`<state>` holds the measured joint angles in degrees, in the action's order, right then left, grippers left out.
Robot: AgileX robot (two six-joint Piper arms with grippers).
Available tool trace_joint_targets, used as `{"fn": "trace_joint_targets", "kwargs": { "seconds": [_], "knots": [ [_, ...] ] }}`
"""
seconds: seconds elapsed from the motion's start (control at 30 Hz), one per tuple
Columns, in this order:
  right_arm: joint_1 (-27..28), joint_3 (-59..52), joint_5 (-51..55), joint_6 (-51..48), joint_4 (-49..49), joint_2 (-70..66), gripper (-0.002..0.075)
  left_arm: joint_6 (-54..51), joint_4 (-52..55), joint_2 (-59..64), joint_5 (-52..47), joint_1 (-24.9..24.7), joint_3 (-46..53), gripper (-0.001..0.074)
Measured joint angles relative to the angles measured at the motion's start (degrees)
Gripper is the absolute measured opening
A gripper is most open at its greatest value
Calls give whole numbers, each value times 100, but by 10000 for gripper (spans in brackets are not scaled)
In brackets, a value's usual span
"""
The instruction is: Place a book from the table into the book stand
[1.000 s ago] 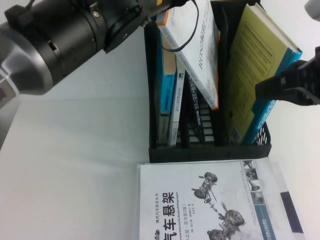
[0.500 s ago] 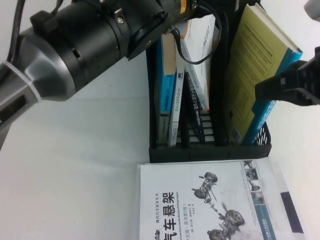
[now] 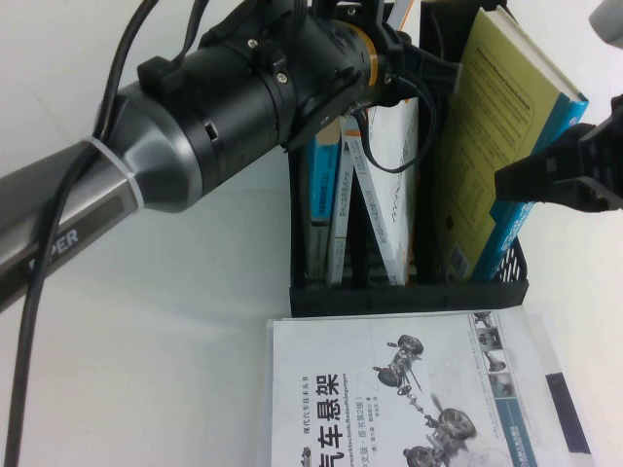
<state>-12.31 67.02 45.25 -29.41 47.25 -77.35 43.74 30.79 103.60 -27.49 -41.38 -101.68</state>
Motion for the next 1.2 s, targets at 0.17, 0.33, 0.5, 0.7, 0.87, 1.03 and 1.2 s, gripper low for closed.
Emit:
{"fn": "trace_joint_targets", "kwargs": {
  "seconds": [0.17,0.33,0.5,0.7,0.87,1.03,1.2],
  "knots": [
    [0,0,70,-9,0,0,-2,-35,297,0,175,0,0,218],
    [0,0,145,-22,0,0,-2,135,919,-60,344,0,-92,496],
    [0,0,131,-40,-225,142,-2,338,1288,-336,-88,0,-208,486],
    [0,0,-18,521,-1509,832,-2,-57,1168,-1211,-993,0,-257,158],
    [0,0,-82,1351,-2568,1573,-2,-1500,-52,-2187,-1543,0,-282,20],
    [0,-112,-126,1935,-2811,2384,-2,-2593,-1651,-3243,-1670,0,301,3],
    [0,-1034,-439,2537,-3225,3261,-2,-2564,-2122,-4382,-1346,0,2012,1]
  ]
}}
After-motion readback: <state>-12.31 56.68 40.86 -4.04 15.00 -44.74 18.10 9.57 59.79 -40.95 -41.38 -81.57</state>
